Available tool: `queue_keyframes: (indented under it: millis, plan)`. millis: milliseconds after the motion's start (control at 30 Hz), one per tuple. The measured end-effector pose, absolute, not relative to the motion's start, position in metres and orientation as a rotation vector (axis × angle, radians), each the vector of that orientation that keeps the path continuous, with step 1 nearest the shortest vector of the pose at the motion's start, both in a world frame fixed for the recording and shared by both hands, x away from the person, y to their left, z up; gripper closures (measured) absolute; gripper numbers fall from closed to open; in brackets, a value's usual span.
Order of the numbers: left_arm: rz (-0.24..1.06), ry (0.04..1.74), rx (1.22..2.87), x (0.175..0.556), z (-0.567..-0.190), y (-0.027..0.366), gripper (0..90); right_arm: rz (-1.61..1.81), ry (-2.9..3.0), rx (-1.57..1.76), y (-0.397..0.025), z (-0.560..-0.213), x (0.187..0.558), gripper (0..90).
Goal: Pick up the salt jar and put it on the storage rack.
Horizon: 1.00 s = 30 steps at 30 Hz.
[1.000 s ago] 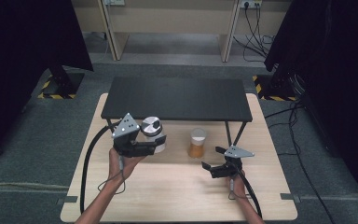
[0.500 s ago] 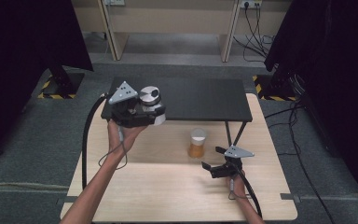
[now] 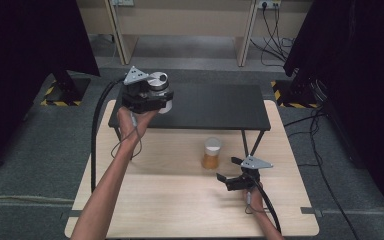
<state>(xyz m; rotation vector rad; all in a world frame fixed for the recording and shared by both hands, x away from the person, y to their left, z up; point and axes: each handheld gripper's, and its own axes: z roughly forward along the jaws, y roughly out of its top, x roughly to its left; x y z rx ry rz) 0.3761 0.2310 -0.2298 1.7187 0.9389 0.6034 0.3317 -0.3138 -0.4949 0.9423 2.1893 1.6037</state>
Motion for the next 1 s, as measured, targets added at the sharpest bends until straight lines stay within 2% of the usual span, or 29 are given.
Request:
queue_keyframes:
  millis: [600,1000]
  plan:
    - [0.692,1.056,1.748,0.414,-0.238,0.219,31.5,1.617,2.180,0.952,-0.315,-0.496,0.332,1.1]
    - [0.688,1.107,1.742,0.426,-0.250,0.217,31.5,1.619,2.177,0.954,-0.315,-0.497,0.332,1.1]
